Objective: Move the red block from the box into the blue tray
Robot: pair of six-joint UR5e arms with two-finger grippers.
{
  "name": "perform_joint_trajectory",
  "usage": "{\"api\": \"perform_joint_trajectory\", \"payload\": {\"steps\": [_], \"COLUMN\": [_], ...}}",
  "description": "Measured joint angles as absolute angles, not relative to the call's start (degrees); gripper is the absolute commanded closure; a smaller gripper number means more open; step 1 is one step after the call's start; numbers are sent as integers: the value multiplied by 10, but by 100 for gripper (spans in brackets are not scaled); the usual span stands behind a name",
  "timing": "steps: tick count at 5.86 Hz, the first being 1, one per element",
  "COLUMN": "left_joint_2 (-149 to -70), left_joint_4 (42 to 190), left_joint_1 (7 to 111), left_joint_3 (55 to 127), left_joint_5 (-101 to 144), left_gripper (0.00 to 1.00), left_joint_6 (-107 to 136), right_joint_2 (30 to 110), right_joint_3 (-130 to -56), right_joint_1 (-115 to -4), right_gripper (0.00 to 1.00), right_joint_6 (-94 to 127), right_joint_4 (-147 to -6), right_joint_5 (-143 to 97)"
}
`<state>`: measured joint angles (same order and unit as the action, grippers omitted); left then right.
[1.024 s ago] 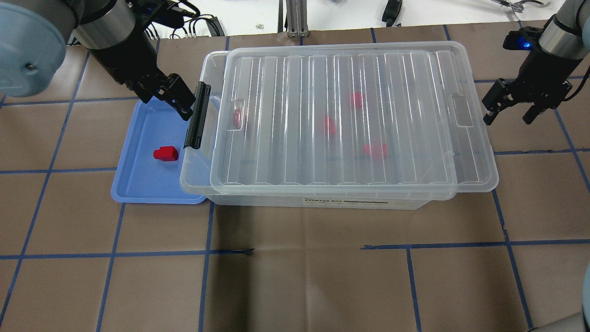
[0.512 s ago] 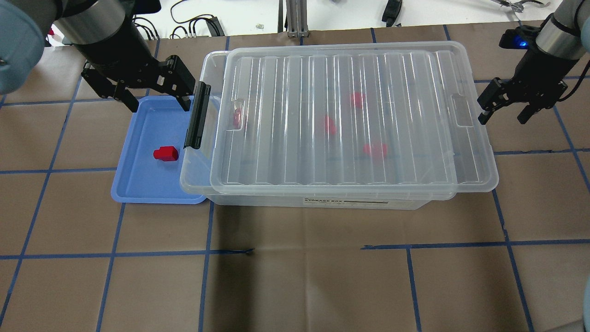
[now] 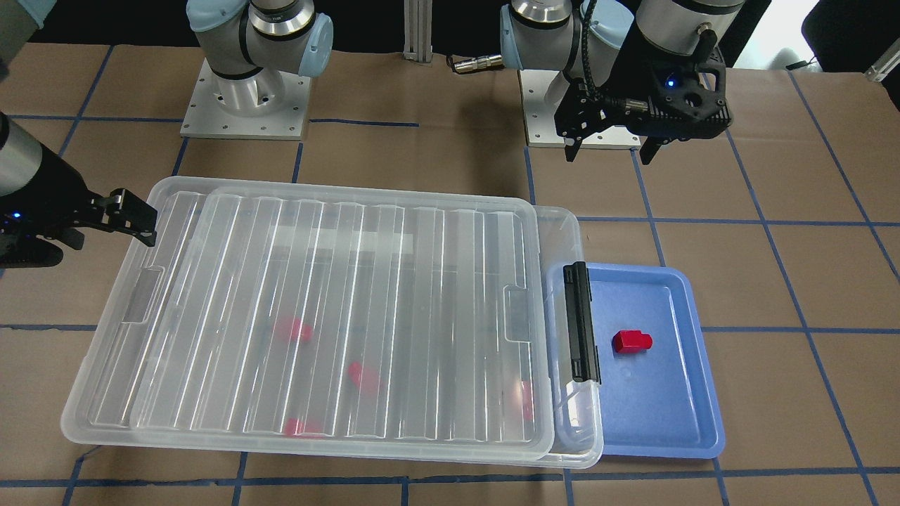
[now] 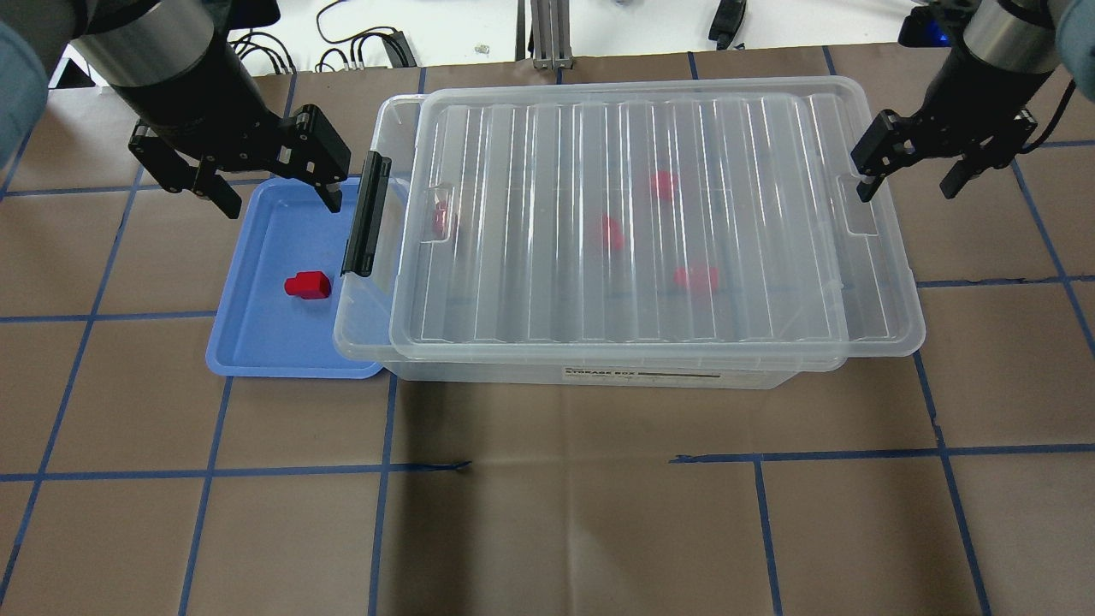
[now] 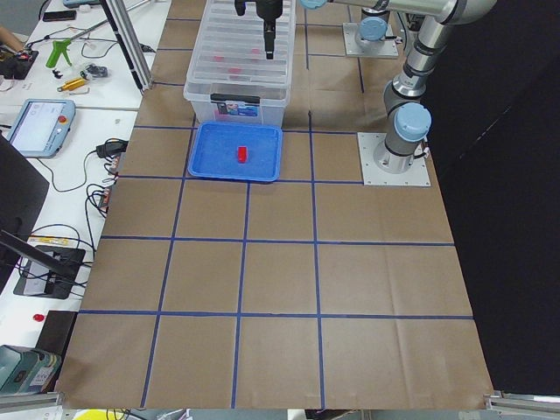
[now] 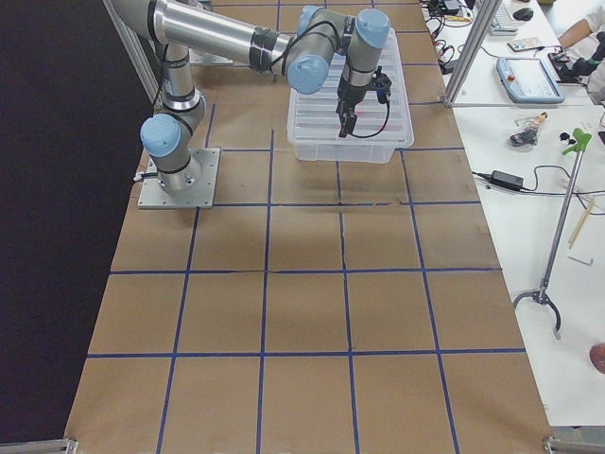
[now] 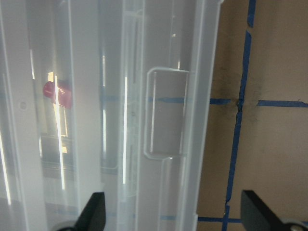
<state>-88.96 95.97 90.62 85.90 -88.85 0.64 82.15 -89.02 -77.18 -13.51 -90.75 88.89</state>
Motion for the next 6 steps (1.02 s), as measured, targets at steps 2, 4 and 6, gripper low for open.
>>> {"api": "perform_joint_trajectory", "payload": {"steps": [2,4,6], "left_joint_2": [-889,-891,-891], "left_joint_4": [959,955,955], "left_joint_1": [906,904,903], "left_joint_3": [862,862,862], "left_joint_5": [-887,-884,-883], "left_gripper": [1,1,1], "left_joint_6": [3,1,1], "right_joint_2": [858,867,870], "right_joint_3": [-890,-891,-892], "right_joint_1": [-836,-884,-891], "right_gripper": [0,0,0], "right_joint_6": [-14,53,61], "right_joint_4": [-879,-867,-865], "right_joint_5": [890,891,891]}}
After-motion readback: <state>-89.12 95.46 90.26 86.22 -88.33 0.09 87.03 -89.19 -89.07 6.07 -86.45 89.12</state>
